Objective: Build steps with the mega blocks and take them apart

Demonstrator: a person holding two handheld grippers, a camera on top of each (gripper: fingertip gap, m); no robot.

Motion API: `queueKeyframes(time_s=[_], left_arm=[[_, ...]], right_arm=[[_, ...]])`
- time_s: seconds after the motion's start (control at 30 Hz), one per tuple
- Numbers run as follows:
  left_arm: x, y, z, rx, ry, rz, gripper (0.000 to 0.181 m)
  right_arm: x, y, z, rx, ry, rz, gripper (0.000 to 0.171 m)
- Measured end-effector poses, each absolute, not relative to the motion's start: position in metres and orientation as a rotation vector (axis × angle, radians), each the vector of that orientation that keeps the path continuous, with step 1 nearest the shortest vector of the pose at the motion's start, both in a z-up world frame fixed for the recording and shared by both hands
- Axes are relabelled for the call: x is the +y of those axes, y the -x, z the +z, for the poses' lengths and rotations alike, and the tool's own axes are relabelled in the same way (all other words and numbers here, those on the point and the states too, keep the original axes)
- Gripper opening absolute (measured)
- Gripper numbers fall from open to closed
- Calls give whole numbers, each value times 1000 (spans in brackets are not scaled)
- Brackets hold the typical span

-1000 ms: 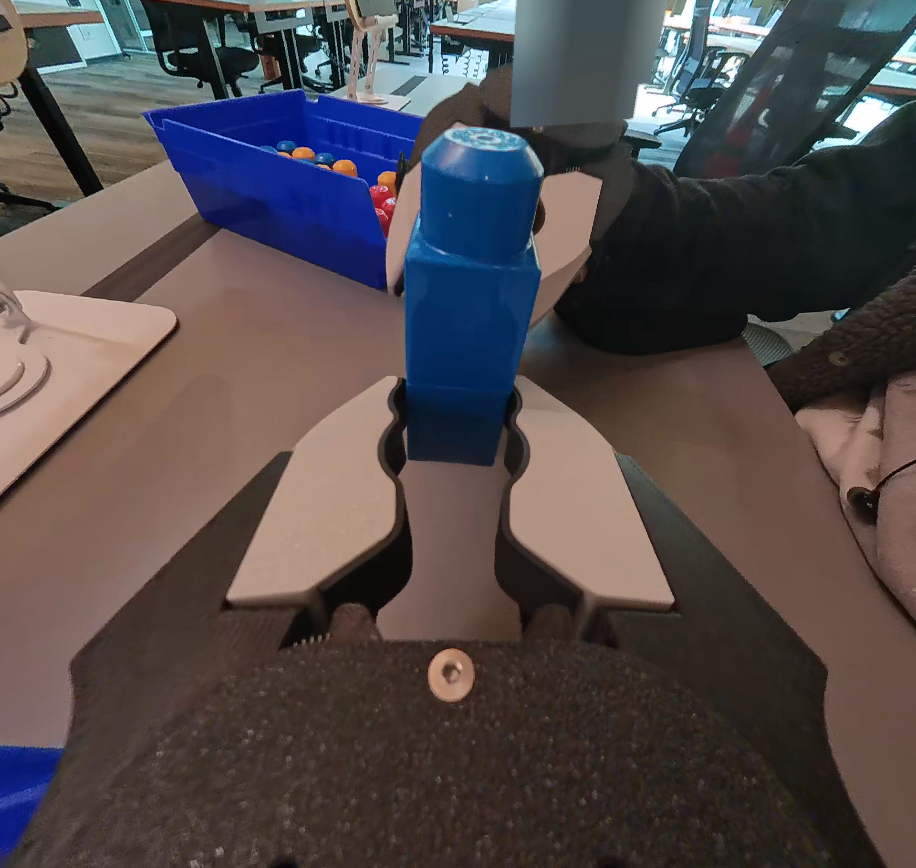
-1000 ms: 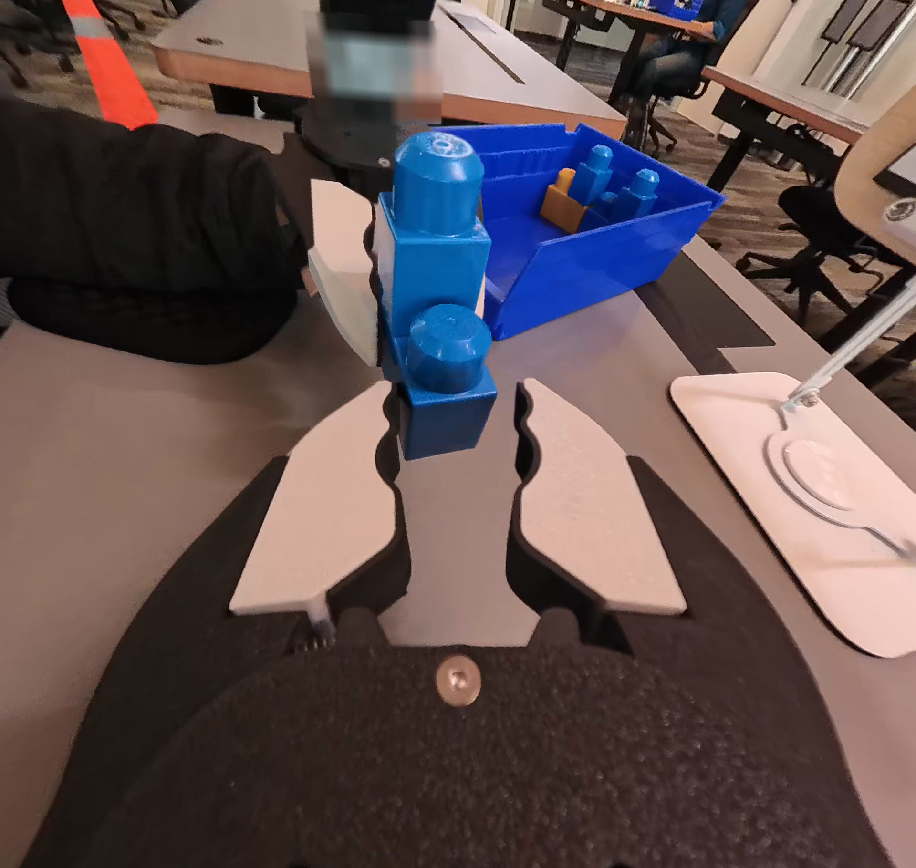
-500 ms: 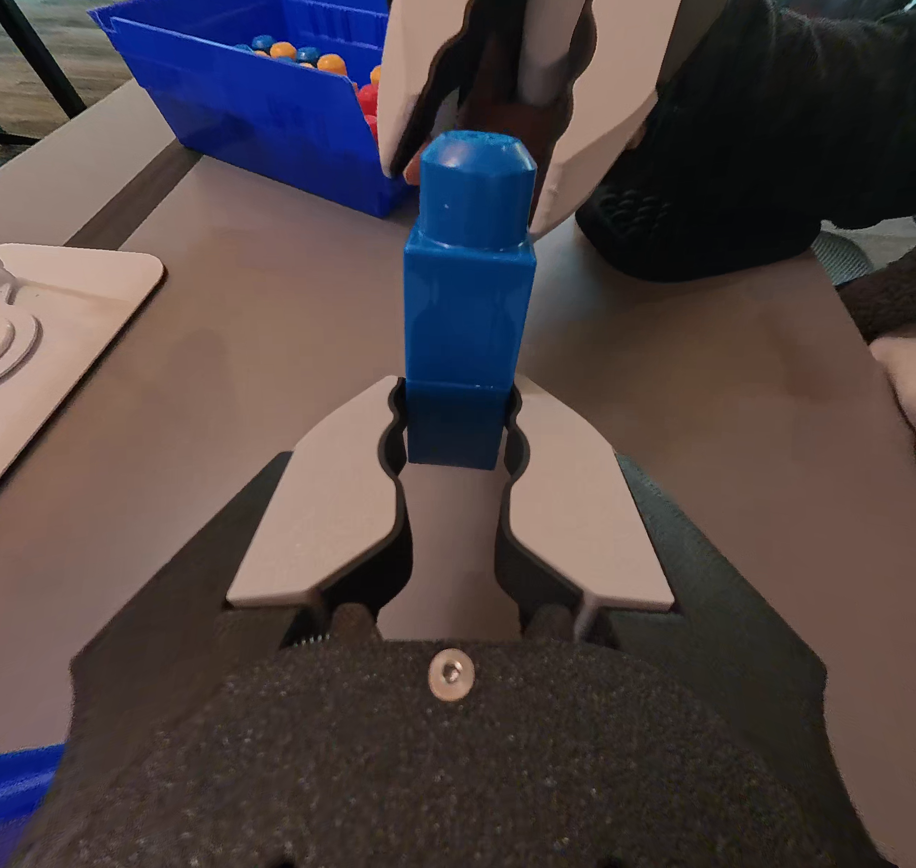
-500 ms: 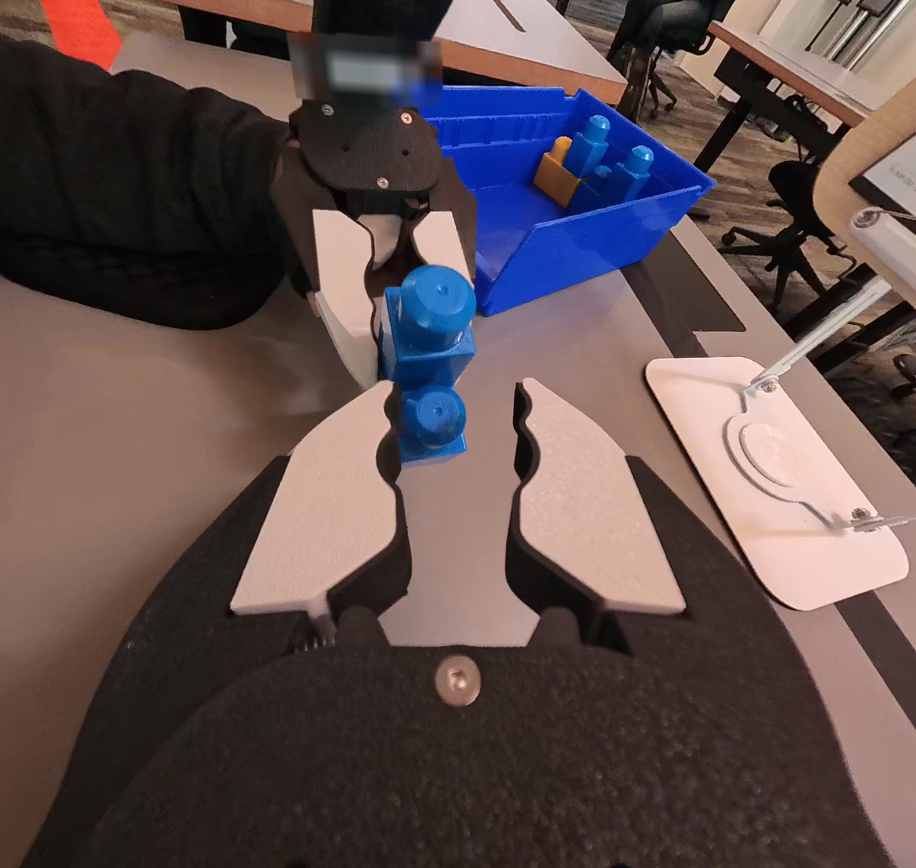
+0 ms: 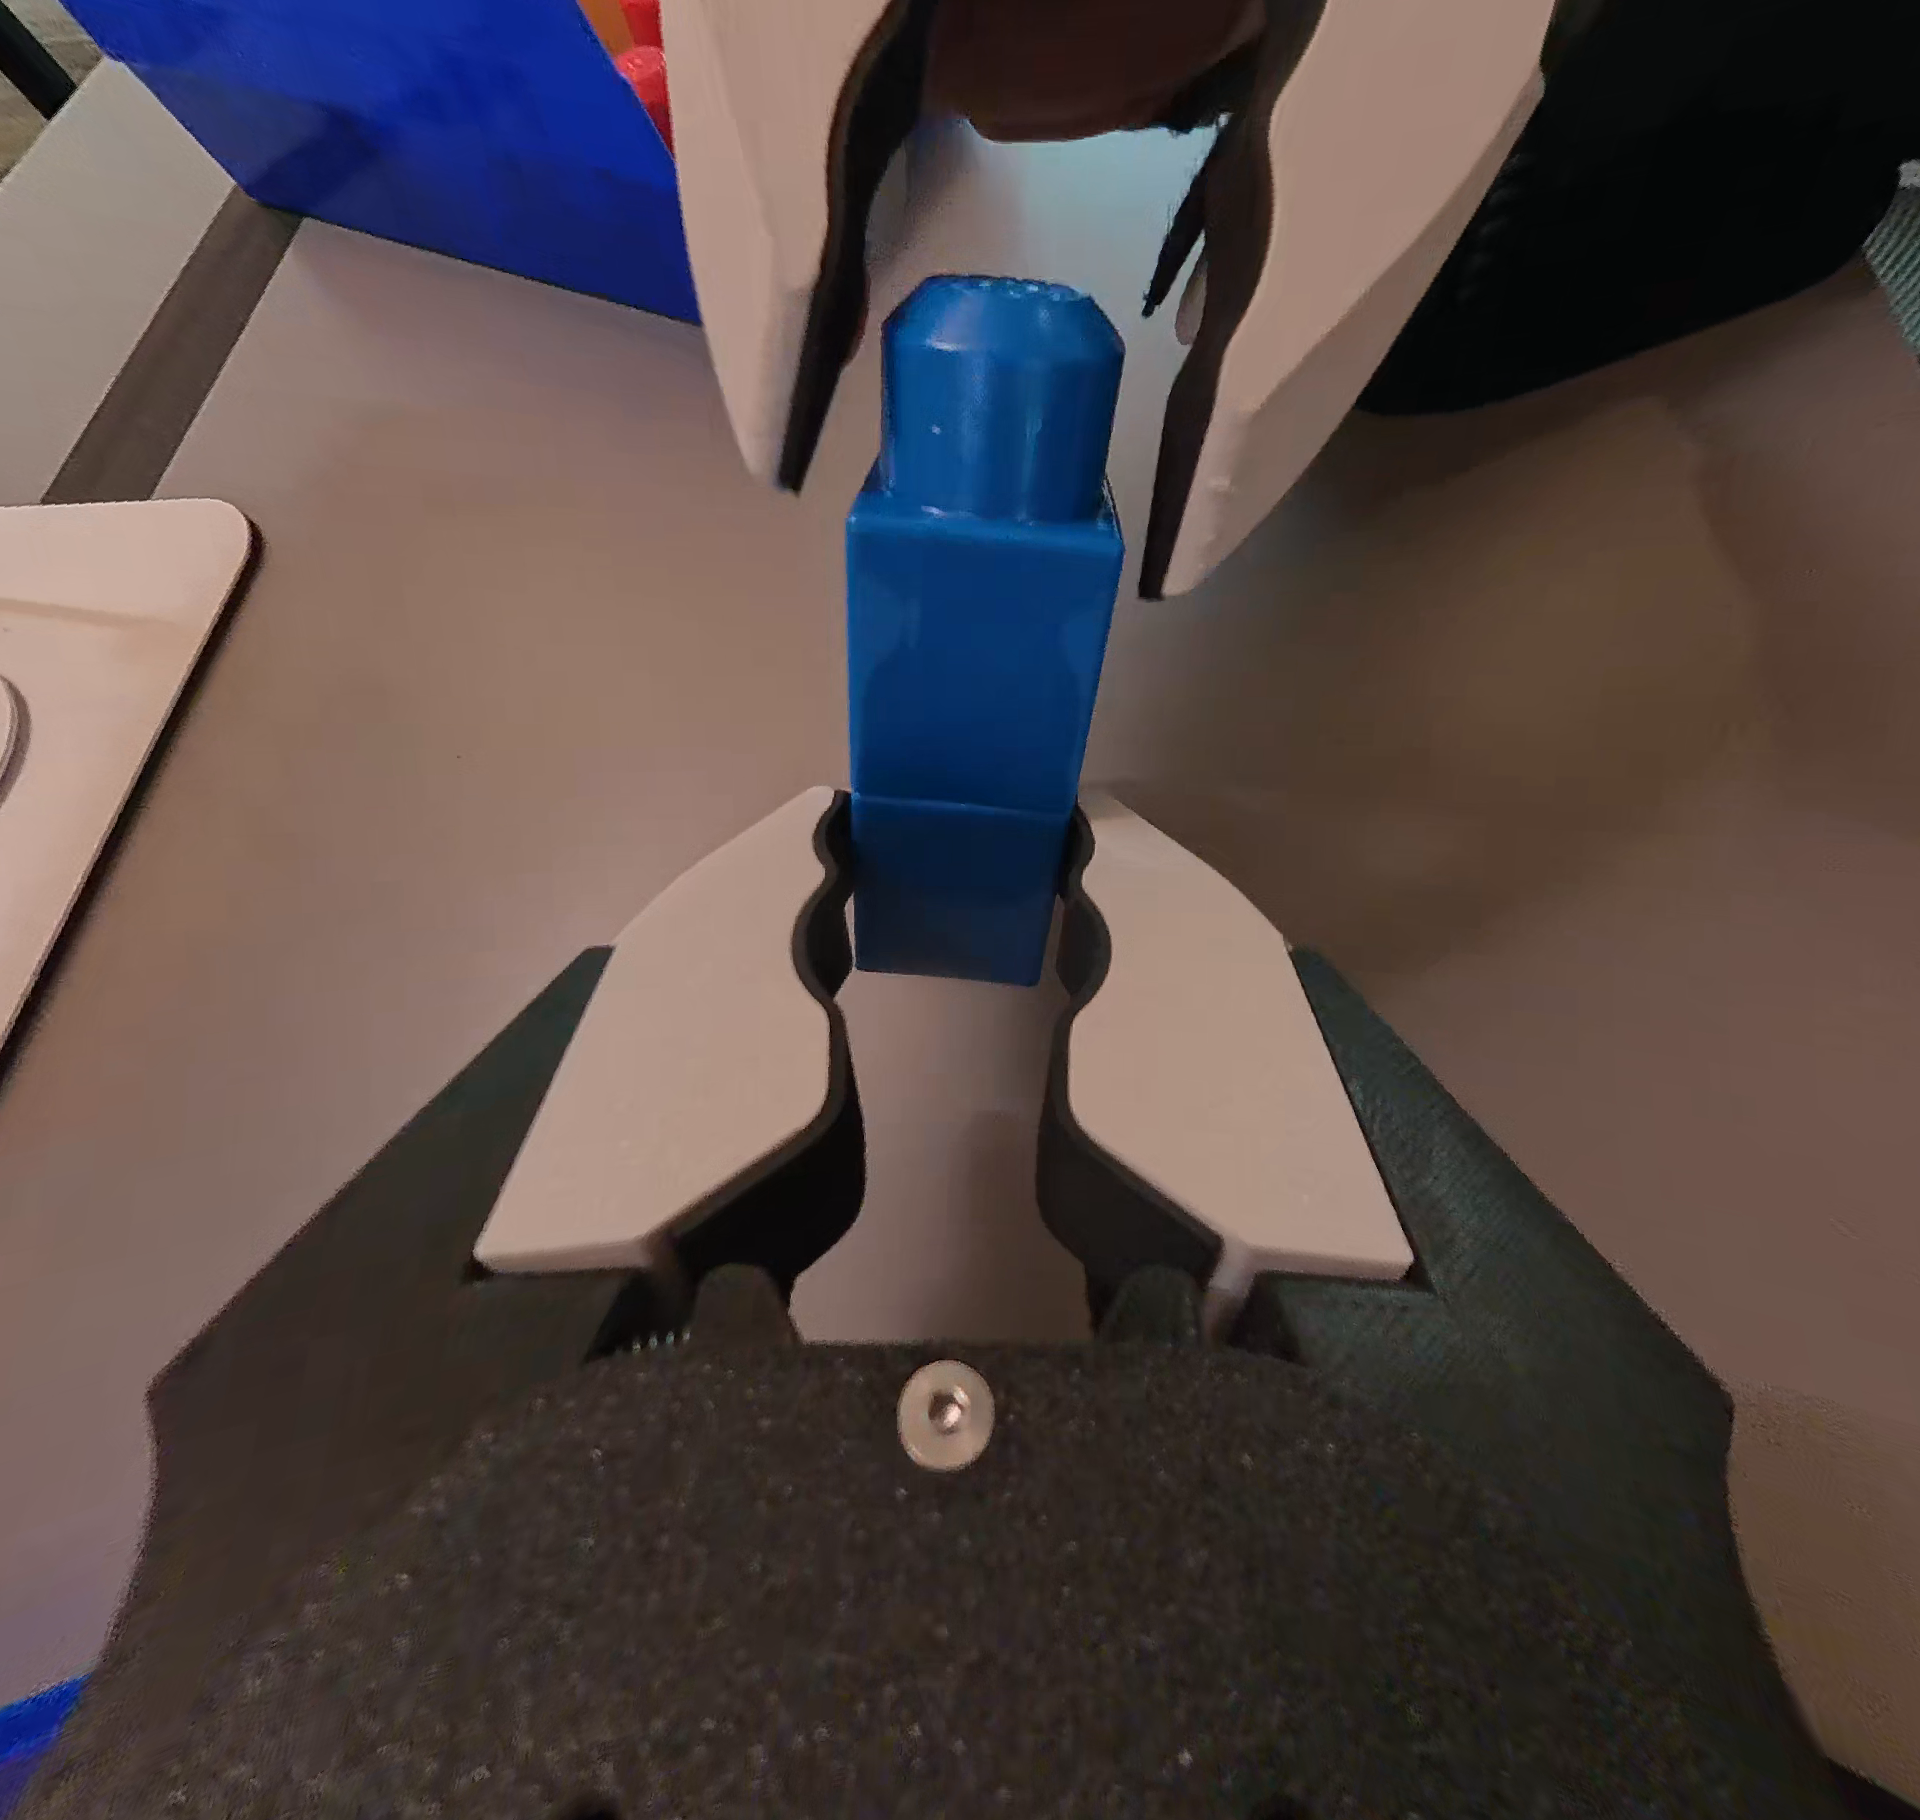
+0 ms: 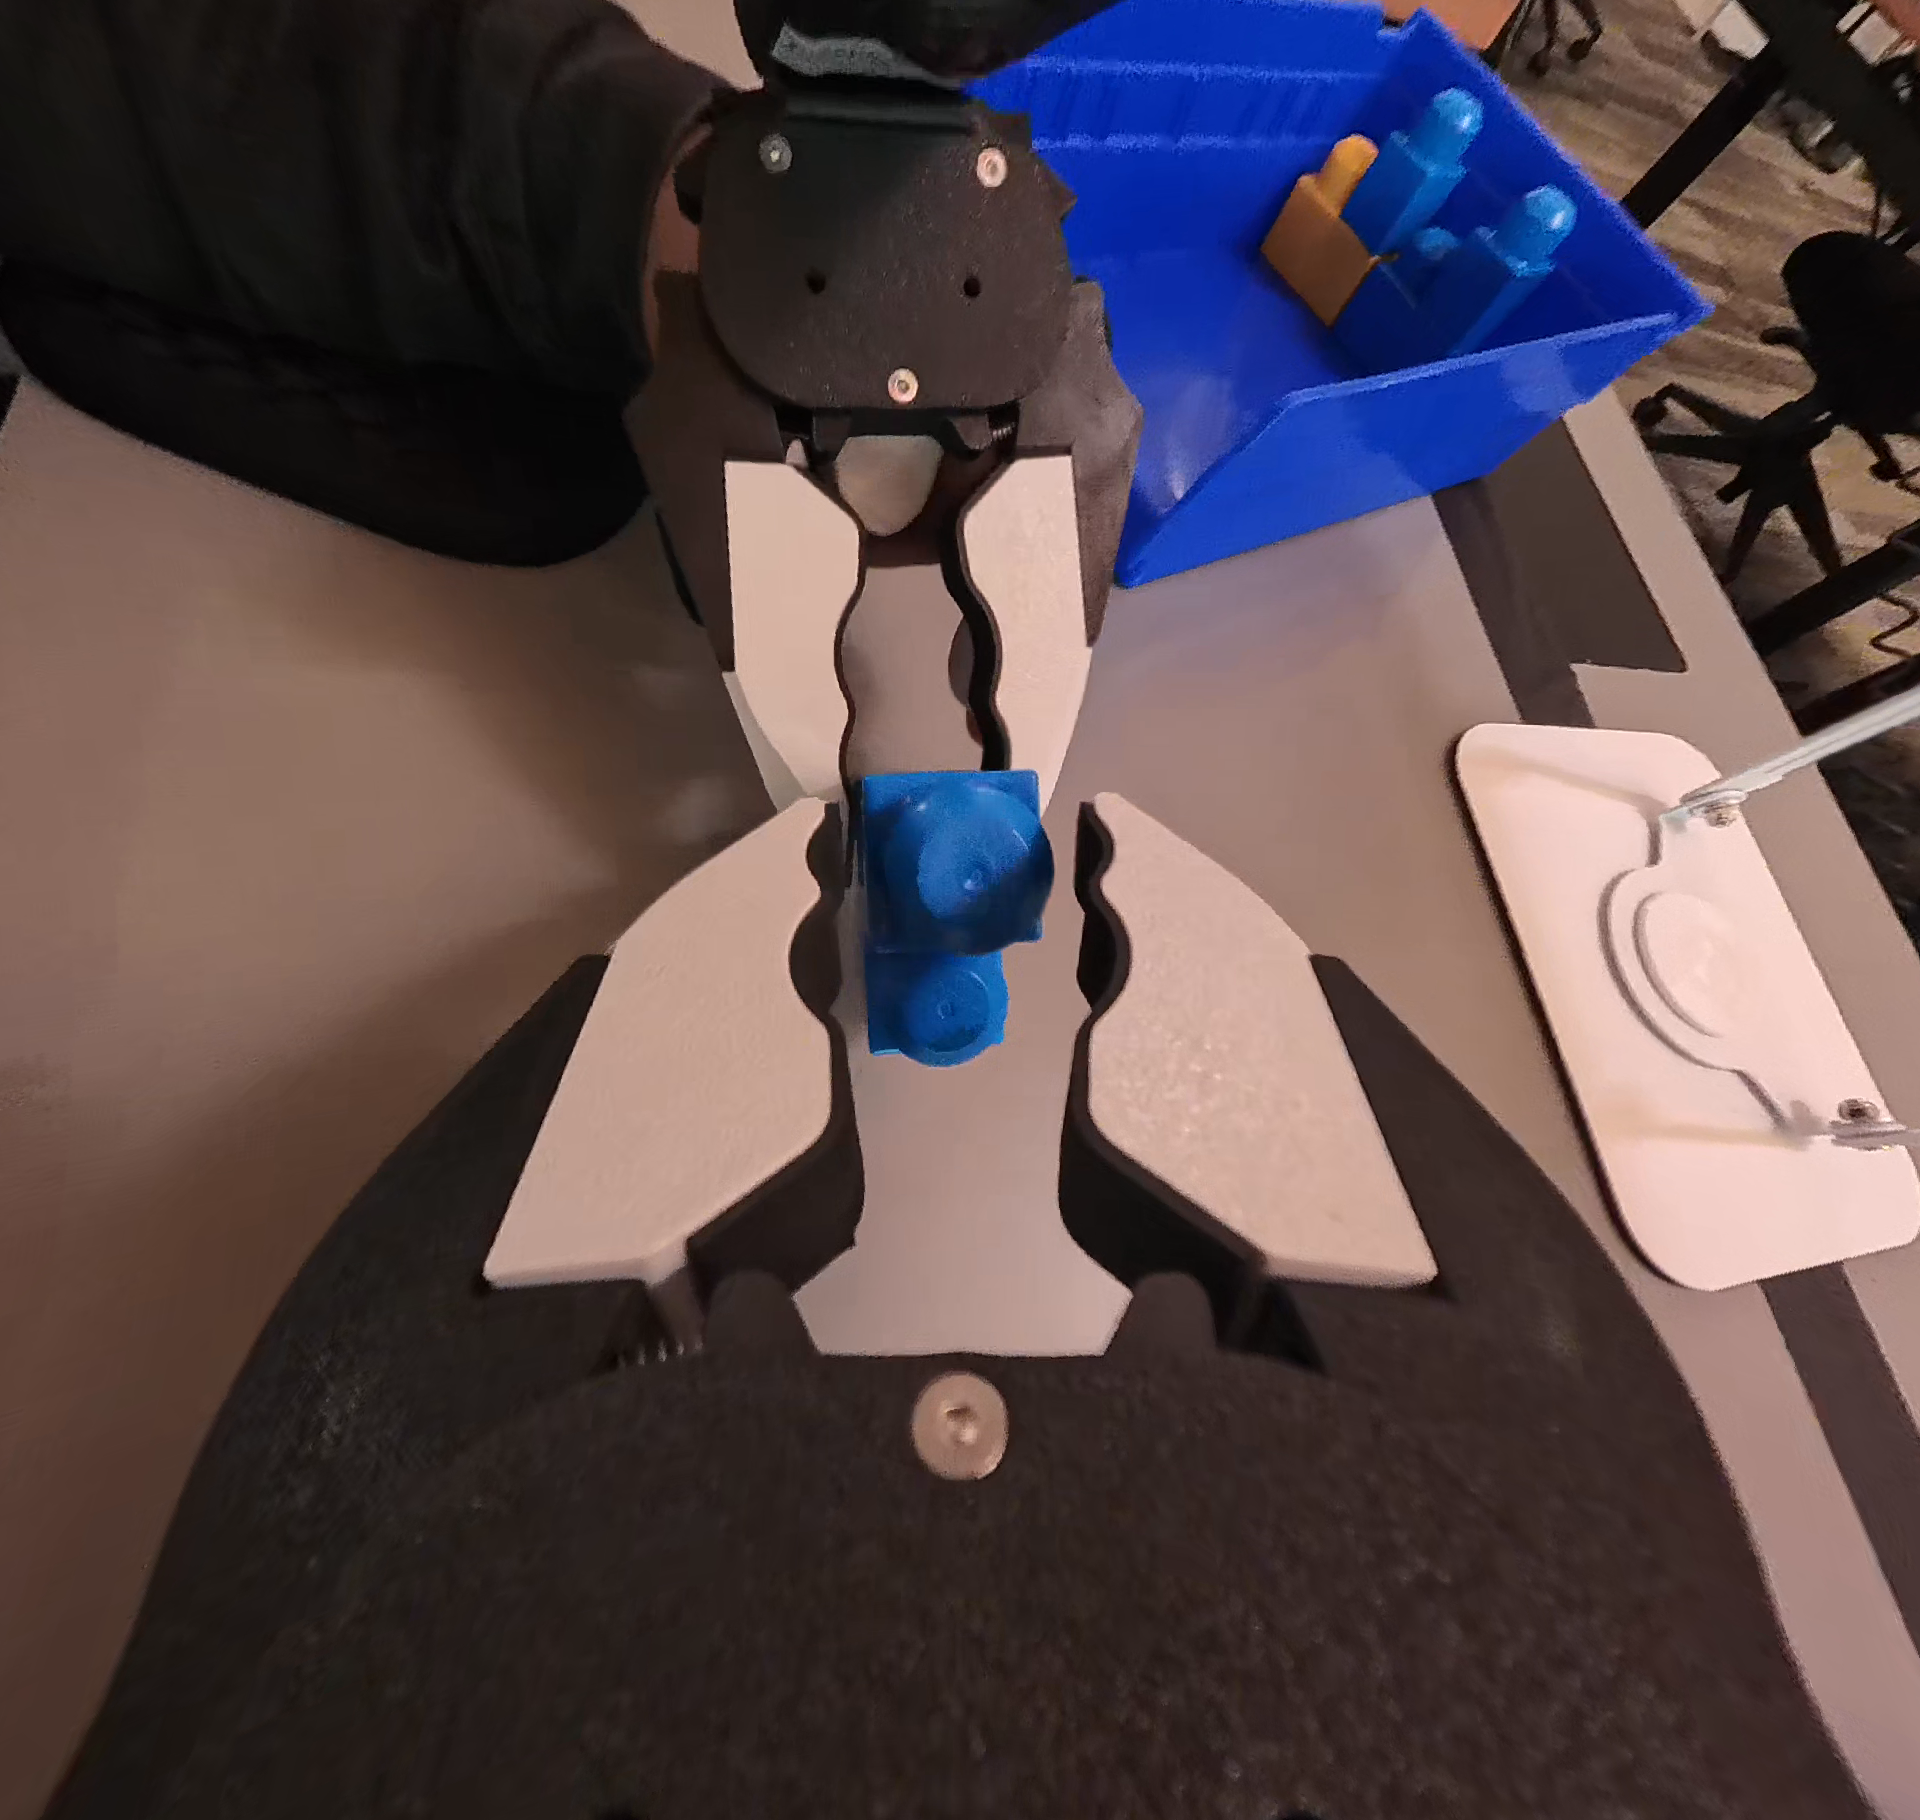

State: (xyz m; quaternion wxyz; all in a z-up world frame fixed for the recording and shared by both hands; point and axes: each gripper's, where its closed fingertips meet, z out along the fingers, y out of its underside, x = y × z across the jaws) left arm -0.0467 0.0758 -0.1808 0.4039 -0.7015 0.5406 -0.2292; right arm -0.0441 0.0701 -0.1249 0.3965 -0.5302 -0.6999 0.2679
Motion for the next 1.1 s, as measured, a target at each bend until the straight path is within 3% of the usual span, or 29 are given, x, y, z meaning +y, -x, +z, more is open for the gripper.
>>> queueKeyframes(time_s=[0.37,1.1], left_arm=[[75,45,-188,1435,1768,-455,38],[75,45,-173,1415,1708,-451,38]], right_arm=[[67,44,-146,-1861,1381,619,36],[68,37,-138,-1867,1362,604,35]])
